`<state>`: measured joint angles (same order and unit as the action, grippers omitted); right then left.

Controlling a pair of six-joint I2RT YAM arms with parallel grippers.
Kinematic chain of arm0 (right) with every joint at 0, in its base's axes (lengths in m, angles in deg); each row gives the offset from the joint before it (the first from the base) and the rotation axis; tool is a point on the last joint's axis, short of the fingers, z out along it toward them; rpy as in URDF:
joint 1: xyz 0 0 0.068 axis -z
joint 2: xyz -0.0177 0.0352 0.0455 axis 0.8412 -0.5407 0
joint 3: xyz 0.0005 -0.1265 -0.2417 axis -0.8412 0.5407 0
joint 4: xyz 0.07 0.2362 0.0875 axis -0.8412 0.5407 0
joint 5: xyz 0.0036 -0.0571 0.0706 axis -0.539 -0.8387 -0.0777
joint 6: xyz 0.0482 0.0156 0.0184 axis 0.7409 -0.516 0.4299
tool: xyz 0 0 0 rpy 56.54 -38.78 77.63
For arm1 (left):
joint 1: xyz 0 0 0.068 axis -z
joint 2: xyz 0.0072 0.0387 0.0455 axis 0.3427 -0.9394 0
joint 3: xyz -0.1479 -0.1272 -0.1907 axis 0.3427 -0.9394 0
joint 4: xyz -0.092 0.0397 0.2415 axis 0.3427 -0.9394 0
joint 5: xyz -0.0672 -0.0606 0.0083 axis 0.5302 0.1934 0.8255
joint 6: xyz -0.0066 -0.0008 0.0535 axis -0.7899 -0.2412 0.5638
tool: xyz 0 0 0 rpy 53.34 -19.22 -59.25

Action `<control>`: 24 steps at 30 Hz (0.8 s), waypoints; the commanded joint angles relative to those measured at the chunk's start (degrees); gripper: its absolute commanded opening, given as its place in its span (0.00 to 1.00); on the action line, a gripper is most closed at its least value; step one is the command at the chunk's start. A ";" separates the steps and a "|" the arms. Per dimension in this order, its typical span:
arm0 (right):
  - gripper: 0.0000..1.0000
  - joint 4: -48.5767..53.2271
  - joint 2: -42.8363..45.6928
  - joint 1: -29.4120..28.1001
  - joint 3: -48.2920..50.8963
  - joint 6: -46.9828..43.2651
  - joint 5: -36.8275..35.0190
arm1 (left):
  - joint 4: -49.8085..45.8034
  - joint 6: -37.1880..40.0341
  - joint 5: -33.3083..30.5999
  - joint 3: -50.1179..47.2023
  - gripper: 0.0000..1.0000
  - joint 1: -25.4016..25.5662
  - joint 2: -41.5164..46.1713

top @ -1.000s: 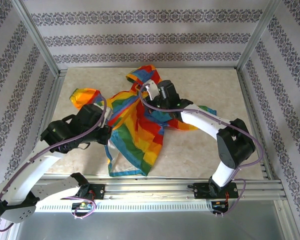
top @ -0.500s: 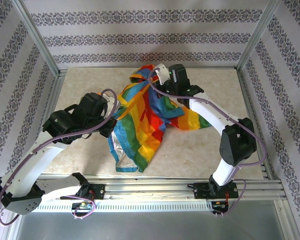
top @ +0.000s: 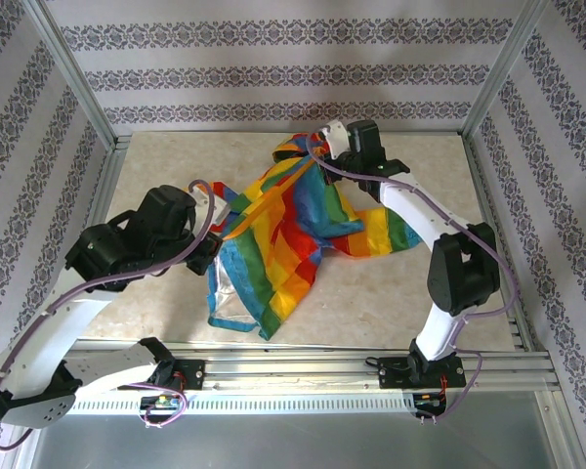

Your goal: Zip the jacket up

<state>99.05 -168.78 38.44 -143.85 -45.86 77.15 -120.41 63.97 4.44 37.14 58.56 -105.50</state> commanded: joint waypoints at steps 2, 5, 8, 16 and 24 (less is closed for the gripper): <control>0.00 -0.96 -3.39 3.74 -3.56 0.77 -5.57 | -6.92 0.73 0.31 -1.72 0.00 -0.46 3.02; 0.00 -0.58 -5.21 4.49 -5.02 0.66 -5.57 | -6.61 -0.03 0.31 -3.39 0.00 -0.45 4.11; 0.00 -0.41 -6.92 5.43 -6.44 0.55 -5.82 | -6.48 -0.71 0.15 -4.80 0.00 -0.42 5.29; 0.00 0.55 -10.83 7.80 -10.14 0.55 -5.31 | -6.79 -2.01 -1.01 -8.92 0.00 -0.43 8.98; 0.00 1.57 -13.63 8.45 -12.73 0.36 -5.95 | -6.52 -2.85 -3.37 -9.84 0.00 -0.47 9.25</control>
<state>102.50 -180.27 43.90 -154.08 -45.86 77.67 -120.91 62.26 3.06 27.67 58.56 -97.78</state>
